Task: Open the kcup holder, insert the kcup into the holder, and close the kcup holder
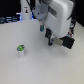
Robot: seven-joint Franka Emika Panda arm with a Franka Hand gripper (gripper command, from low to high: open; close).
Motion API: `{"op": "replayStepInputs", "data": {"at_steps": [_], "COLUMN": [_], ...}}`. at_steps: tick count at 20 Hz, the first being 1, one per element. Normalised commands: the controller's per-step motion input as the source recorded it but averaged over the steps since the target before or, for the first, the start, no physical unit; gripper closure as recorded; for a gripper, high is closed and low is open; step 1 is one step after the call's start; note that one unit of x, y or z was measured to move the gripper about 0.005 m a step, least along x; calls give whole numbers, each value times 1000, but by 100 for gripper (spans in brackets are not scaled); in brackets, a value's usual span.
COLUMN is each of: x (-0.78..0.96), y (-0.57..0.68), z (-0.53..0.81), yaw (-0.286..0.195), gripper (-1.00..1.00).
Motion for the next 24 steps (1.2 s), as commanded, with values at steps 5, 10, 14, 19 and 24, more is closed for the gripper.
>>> {"op": "replayStepInputs", "data": {"at_steps": [5, 10, 14, 19, 24], "x": [-323, -248, -280, -349, -305], "y": [-465, -495, -481, -490, -524], "z": [1, -30, -132, -325, -470], "yaw": [-241, -247, -245, -240, -238], "gripper": [-100, -100, -100, -100, -100]}}
